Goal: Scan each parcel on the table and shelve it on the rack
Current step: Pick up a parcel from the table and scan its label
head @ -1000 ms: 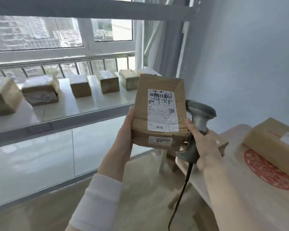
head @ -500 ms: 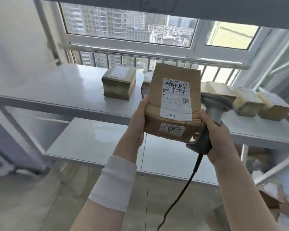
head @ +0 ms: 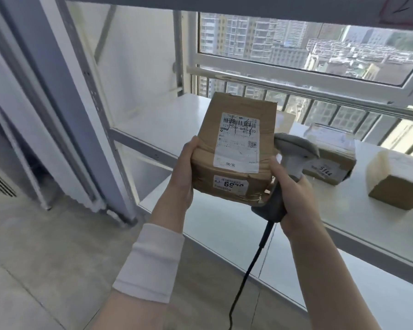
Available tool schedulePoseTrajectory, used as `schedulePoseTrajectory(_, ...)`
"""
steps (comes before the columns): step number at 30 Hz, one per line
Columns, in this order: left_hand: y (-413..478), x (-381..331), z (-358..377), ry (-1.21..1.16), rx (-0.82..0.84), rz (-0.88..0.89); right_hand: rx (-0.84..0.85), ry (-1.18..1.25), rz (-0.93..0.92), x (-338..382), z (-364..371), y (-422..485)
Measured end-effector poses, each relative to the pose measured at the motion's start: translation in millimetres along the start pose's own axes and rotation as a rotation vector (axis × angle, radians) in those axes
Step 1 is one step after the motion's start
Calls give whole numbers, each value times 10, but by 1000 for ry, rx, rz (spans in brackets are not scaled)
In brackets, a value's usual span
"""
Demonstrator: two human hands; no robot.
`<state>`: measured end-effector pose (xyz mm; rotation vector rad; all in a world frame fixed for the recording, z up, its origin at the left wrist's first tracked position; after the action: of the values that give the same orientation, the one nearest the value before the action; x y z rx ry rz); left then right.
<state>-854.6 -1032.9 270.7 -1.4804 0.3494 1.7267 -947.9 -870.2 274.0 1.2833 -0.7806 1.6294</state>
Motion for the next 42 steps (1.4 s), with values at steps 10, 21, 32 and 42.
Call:
schedulePoseTrajectory(10, 1260, -561, -1244, 7, 45, -37, -66, -49, 41, -700, 1552, 705)
schedulePoseTrajectory(21, 2300, -521, -1435, 75, 244, -250, -284, -52, 136, -1100, 1930, 1245)
schedulePoseTrajectory(32, 2442, -431, -1301, 110, 248, -234, -288, -57, 185, -1162, 1835, 1411)
schedulePoseTrajectory(42, 2215, -784, -1329, 957, 151, 453, -291, -105, 101, -828, 1665, 1292)
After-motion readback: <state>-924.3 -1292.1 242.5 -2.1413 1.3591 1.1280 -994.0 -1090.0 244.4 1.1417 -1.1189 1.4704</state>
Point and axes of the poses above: each hand's wrist, its own y-axis towards the middle knuckle, its own z-axis out of the palm, x = y × z, the point moved 2 cm from there along y, towards the middle knuckle, and after that the axes turned 13 degrees about -z, right-handed, at the moved point
